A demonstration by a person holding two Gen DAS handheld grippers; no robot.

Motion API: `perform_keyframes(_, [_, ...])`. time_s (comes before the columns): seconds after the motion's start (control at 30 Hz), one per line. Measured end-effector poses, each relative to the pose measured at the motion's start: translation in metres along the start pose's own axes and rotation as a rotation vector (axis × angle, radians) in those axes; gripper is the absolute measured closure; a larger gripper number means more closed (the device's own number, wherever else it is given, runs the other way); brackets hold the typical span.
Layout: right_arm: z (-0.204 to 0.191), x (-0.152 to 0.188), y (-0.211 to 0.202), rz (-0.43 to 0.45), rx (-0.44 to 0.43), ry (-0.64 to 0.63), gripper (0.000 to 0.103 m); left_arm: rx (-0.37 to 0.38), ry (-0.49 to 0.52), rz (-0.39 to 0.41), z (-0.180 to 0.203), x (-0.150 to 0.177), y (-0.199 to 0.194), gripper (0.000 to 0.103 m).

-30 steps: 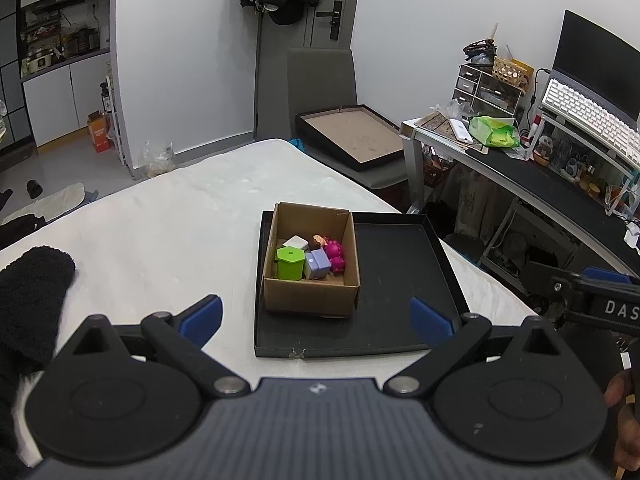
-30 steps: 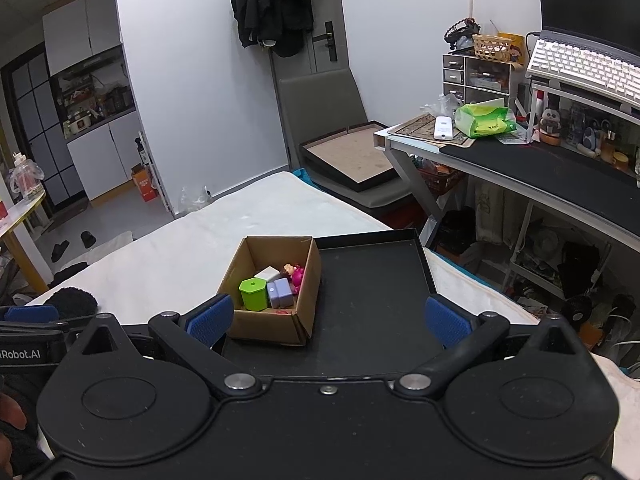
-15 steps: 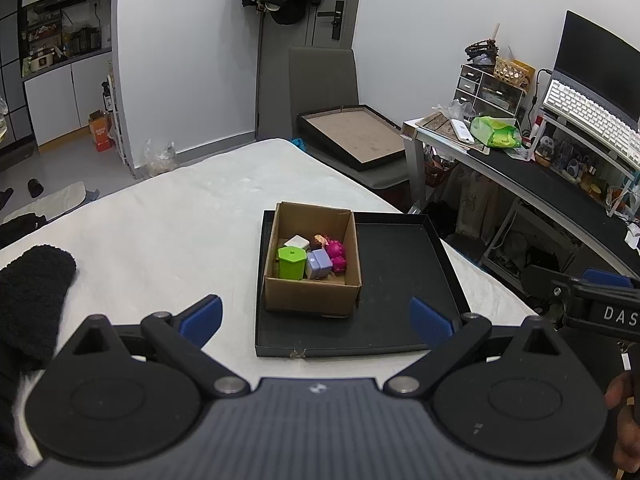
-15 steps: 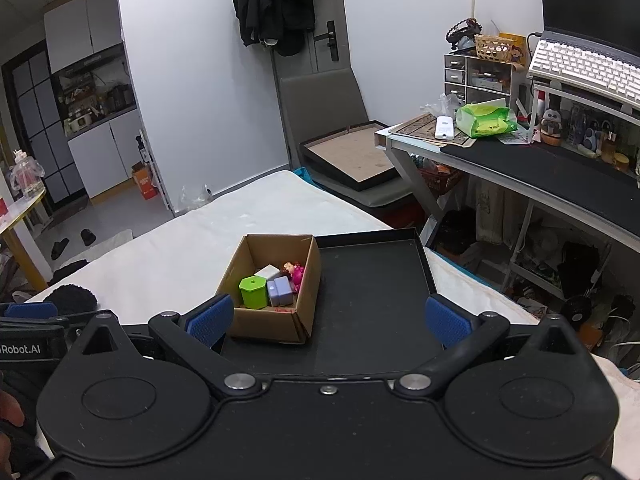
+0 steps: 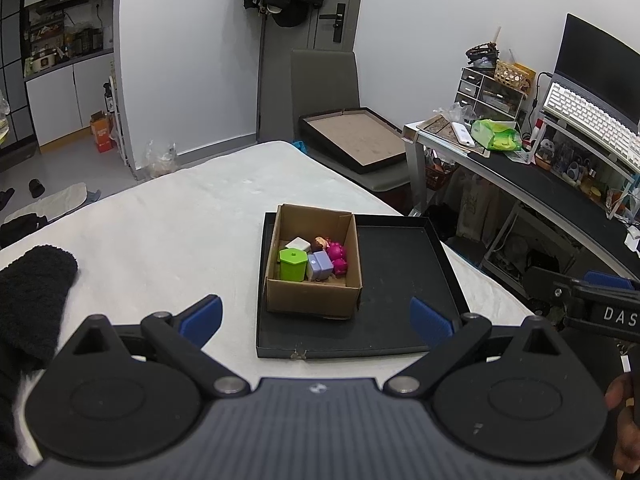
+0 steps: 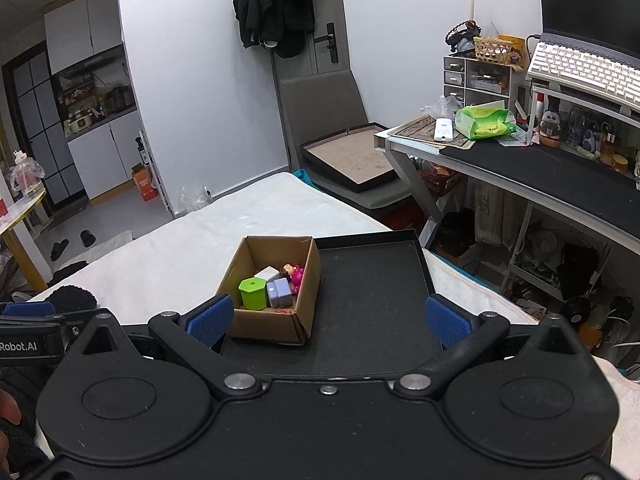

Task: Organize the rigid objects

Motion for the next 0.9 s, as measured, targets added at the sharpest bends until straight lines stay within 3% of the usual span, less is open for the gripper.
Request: perform_keyframes(0.9, [0.0005,0.0008,-0.0008,-0.004,0.016,-0.001,0.000,0.019,0.011,0.004,0.0098,0.0006,-0.0025,0.004])
Point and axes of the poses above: each gripper's, at about its wrist camera, not at the fingertips, and y roughly the way its jaws point, z to its right, x to its underside, the point moved 9 cm from there along y, roughly the way its jaws point, and after that the axes turned 2 degrees about y, right-handed, at the moved point
